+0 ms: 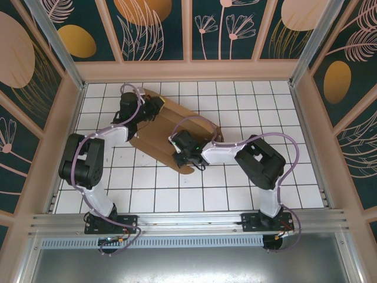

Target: Fold the paper box

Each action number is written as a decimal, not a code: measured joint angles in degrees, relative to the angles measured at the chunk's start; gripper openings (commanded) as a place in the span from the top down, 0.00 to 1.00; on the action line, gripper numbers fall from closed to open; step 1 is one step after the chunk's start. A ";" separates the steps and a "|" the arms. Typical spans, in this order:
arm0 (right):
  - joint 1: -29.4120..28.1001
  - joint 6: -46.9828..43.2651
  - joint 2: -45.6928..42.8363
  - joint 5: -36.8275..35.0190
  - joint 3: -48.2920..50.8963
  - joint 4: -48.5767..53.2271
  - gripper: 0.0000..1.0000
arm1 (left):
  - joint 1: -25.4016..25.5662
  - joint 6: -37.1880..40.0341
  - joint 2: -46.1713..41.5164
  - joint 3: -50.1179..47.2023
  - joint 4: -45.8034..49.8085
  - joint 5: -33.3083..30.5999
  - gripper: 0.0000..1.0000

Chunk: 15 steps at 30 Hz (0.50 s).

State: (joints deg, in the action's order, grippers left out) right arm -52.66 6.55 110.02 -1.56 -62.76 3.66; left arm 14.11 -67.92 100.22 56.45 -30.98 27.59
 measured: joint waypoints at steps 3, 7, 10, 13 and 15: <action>1.14 -0.20 -0.70 0.79 1.07 -0.61 1.00 | -0.20 -0.26 -2.91 -3.78 0.52 -1.22 1.00; 1.90 -1.07 -1.38 1.20 1.99 -0.90 1.00 | -0.20 -1.55 -5.25 -7.23 0.59 -2.58 1.00; 2.43 -2.51 -2.29 1.25 3.17 -1.31 1.00 | -0.17 -2.01 -6.97 -8.79 0.87 -3.80 1.00; 2.91 -3.76 -2.95 1.70 3.76 -1.25 1.00 | -0.04 -2.23 -7.80 -8.76 1.33 -5.07 1.00; 3.04 -4.57 -3.50 1.90 4.28 -1.14 1.00 | 0.11 -2.49 -7.80 -8.24 2.10 -5.75 1.00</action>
State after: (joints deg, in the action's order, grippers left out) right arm -49.63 1.98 106.52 0.34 -58.48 2.52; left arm 14.22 -70.41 92.42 48.21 -28.88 21.85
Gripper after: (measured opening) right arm 0.050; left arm 0.051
